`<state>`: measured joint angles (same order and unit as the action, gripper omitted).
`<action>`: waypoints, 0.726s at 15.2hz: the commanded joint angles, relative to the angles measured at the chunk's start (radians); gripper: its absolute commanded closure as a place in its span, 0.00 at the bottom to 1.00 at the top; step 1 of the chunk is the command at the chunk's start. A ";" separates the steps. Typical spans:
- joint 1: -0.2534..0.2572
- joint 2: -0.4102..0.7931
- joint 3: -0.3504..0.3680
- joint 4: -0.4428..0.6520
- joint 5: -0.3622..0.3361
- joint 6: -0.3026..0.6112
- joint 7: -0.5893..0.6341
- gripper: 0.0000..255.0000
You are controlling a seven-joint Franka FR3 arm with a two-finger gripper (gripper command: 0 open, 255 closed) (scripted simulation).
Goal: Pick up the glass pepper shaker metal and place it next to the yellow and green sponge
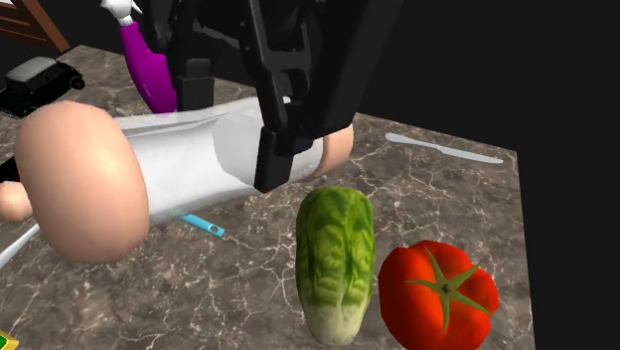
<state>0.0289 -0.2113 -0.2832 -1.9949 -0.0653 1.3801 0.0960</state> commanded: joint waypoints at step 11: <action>0.057 -0.394 0.166 -0.359 0.089 -0.031 0.240 1.00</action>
<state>0.0822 -0.5771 -0.1301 -2.3274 0.0125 1.3512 0.3179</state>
